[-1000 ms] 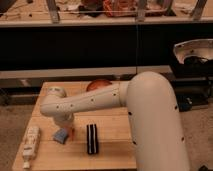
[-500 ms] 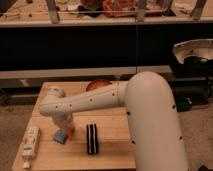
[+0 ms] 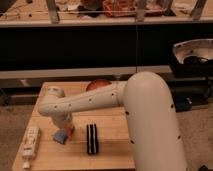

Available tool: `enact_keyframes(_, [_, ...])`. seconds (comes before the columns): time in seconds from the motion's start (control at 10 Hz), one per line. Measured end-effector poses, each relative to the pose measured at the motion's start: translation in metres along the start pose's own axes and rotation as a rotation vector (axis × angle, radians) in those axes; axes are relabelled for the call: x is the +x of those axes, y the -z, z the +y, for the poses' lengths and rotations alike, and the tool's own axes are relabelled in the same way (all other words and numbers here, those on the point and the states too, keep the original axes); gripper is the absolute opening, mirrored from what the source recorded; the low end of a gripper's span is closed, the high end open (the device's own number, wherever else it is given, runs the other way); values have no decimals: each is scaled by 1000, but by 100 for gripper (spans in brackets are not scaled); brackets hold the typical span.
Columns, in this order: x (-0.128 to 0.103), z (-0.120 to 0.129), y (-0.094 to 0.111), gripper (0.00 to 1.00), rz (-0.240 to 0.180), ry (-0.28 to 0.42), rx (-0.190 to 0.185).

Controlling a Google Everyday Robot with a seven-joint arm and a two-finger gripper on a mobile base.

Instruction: Place the pepper on the white sponge

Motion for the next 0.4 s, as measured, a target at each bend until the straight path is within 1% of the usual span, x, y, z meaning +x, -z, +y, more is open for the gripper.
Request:
enact_keyframes(0.1, [0,-2,0,69,0,5,0])
enact_keyframes(0.4, [1,-4,-1,70,1,17,1])
